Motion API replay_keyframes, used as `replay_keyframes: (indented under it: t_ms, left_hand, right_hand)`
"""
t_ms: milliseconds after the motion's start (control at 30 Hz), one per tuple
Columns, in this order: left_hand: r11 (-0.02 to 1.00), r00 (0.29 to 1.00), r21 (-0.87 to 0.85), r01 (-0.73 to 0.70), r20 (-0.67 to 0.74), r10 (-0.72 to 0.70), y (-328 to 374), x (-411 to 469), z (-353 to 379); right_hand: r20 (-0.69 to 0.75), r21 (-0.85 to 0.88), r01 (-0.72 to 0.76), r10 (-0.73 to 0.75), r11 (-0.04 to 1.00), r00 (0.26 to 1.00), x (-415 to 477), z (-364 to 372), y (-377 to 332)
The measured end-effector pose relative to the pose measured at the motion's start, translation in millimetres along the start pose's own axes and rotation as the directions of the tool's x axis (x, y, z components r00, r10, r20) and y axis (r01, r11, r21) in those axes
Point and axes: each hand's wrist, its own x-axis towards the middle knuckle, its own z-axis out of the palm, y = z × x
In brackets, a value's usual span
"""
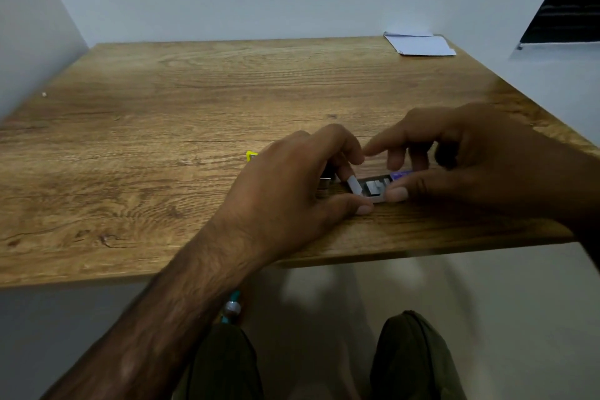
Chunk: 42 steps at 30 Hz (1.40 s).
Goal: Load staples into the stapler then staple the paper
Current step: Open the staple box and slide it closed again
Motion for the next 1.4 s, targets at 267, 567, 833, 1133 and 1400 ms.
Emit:
replay_keyframes:
  t_ms: [267,567,833,1133,1400]
  left_hand:
    - [0.997,0.999,0.068,-0.047,-0.006,0.048,-5.0,0.8,0.6]
    - [0.998,0.998,0.035,-0.052,-0.046,0.053,-7.6,2.9,3.6]
    - [1.000,0.998,0.009,0.003,-0.064,-0.002,-4.4,1.6,2.6]
    - [1.000,0.998,0.020,0.015,-0.064,-0.013,-2.9,1.4,1.7]
    - [0.997,0.996,0.070,-0.032,-0.082,0.038,-1.6,-1.9,0.4]
  right_hand:
    - [0.012,-0.089,-0.172,0.174,0.981,0.985,-37.2,-21.8,17.6]
    - [-0.029,-0.066,-0.149,0.147,0.987,0.989,-30.4,-4.1,23.1]
    - [-0.037,-0.077,-0.112,0.109,0.991,0.993,-22.1,6.7,14.1]
    - [-0.071,-0.106,-0.117,0.110,0.987,0.991,-25.1,12.6,11.8]
    - [-0.097,-0.178,-0.117,0.101,0.977,0.990,-32.0,9.9,14.5]
